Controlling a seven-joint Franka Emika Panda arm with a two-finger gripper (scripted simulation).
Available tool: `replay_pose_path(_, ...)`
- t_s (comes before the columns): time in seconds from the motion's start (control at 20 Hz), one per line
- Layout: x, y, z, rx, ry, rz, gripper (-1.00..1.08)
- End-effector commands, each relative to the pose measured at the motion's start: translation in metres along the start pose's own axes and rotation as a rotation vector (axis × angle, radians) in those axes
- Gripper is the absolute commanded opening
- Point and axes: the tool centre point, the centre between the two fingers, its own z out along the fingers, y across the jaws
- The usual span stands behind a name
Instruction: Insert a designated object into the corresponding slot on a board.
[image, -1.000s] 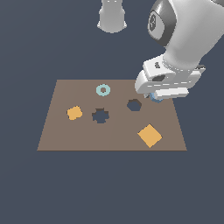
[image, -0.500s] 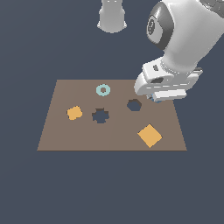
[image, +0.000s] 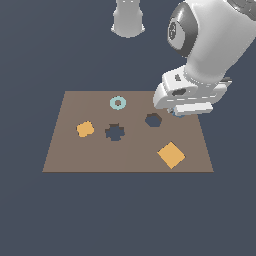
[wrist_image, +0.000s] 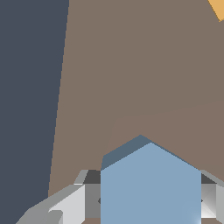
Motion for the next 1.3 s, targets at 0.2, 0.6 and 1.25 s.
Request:
replay_pose_path(0.2,0.009,0.016,-0.002,0.000,0.001,0.096,-1.00)
replay_pose_path(0.6,0.025,0.060,-0.007,0.000,0.001,0.354,-1.00)
replay_pose_path(1.25,0.027,0.094,-0.010,-0.001,0.000,0.535,-1.00)
